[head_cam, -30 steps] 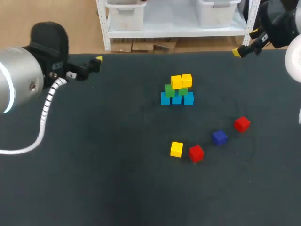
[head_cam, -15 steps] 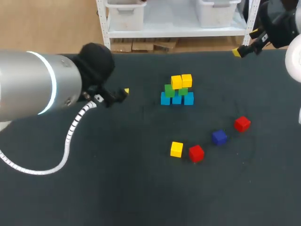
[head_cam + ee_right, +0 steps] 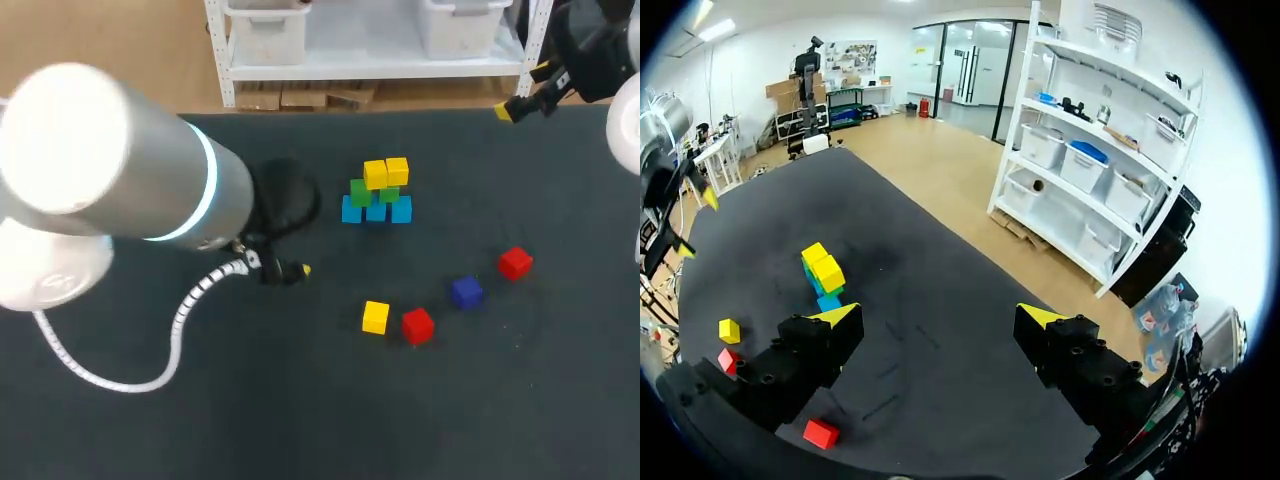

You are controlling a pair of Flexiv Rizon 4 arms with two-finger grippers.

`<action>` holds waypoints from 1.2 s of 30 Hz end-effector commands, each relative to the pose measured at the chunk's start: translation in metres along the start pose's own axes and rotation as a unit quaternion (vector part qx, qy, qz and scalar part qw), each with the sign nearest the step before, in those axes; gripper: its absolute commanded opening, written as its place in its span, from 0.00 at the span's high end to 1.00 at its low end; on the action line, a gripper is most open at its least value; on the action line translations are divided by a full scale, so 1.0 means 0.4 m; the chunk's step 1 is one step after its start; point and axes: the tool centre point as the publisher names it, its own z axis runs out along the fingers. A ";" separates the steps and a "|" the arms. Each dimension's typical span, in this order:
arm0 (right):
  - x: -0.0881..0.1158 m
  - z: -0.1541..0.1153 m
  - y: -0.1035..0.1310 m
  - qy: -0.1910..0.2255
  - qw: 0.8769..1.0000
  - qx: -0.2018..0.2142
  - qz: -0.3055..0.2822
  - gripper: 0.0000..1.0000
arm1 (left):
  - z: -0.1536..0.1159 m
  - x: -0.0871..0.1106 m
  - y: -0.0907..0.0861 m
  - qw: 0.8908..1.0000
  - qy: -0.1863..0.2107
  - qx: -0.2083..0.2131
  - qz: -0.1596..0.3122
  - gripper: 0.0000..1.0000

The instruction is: Place the blue cubes, place green cubes on the blue cubes, place the yellow cubes on the green cubes, then place the red cubes on the yellow cubes, and place purple cube on the red cubes.

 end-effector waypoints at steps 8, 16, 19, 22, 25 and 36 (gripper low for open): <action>0.001 0.001 -0.002 -0.001 1.000 -0.002 0.000 0.00 | 0.117 -0.086 -0.078 0.955 0.024 0.177 0.237 0.00; 0.001 0.001 -0.002 -0.001 1.000 -0.002 0.000 0.00 | 0.133 -0.128 -0.102 0.936 0.021 0.275 0.217 0.00; 0.001 0.001 -0.002 -0.001 1.000 -0.002 0.000 0.00 | 0.131 -0.140 -0.109 0.929 0.019 0.307 0.205 0.00; 0.001 0.001 -0.002 -0.001 1.000 -0.002 0.000 0.00 | 0.134 -0.155 -0.112 0.930 0.020 0.316 0.188 0.00; 0.001 0.001 -0.002 -0.001 1.000 -0.002 0.000 0.00 | 0.141 -0.166 -0.122 0.932 0.029 0.321 0.167 0.00; 0.001 0.001 -0.002 -0.001 1.000 -0.002 0.000 0.00 | 0.185 -0.164 -0.200 0.945 0.066 0.281 0.154 0.00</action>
